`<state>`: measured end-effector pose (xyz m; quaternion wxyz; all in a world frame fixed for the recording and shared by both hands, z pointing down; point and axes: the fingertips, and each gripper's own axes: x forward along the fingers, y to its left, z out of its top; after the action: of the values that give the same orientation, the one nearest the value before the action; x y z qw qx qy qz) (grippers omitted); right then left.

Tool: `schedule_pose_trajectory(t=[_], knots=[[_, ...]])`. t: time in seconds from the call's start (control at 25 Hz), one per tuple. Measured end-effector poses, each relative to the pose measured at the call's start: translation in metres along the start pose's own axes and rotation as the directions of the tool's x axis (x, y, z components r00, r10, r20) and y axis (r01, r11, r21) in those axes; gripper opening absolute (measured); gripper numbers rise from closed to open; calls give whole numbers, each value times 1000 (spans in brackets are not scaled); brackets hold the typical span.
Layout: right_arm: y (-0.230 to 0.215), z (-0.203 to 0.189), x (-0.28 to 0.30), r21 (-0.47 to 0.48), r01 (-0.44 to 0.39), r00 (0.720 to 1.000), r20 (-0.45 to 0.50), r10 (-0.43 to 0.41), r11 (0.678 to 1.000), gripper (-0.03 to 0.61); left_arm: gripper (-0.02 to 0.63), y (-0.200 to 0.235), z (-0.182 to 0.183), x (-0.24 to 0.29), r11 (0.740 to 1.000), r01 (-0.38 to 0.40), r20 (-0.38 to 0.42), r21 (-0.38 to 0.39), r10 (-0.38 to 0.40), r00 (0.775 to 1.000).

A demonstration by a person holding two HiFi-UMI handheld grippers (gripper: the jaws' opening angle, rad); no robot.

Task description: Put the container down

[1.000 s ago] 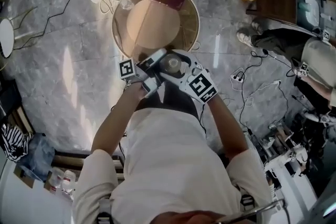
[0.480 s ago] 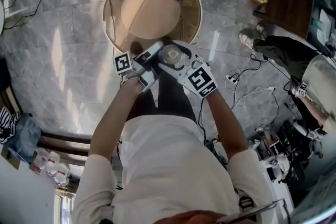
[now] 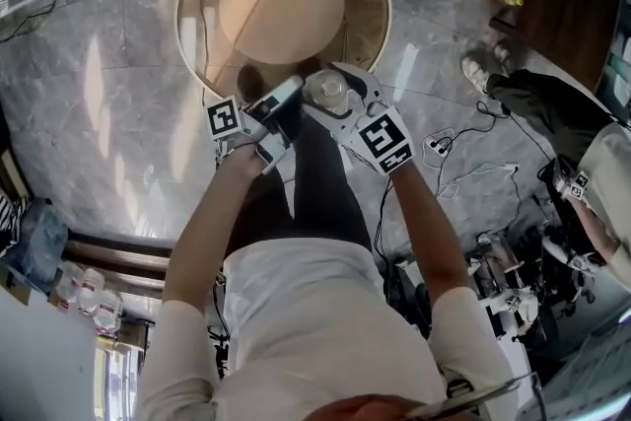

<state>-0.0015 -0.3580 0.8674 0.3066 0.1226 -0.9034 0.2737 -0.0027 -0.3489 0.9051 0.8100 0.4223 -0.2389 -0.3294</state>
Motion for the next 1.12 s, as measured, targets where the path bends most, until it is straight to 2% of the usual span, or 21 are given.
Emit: schedule_pose_trajectory(t=[0.36, 0.52, 0.8, 1.12], knots=[[-56, -49, 44, 43, 63, 998, 0, -63, 997, 334, 311, 48, 42, 9, 1000, -14, 42, 2, 14, 999], [-81, -77, 65, 30, 83, 996, -18, -82, 996, 334, 311, 68, 56, 7, 999, -26, 54, 18, 25, 998], [-111, -113, 94, 36, 133, 991, -33, -132, 990, 334, 311, 110, 60, -1, 996, -74, 29, 44, 73, 997], [-131, -142, 124, -14, 170, 983, -72, -171, 985, 334, 311, 130, 65, 1, 996, -90, 57, 26, 88, 994]])
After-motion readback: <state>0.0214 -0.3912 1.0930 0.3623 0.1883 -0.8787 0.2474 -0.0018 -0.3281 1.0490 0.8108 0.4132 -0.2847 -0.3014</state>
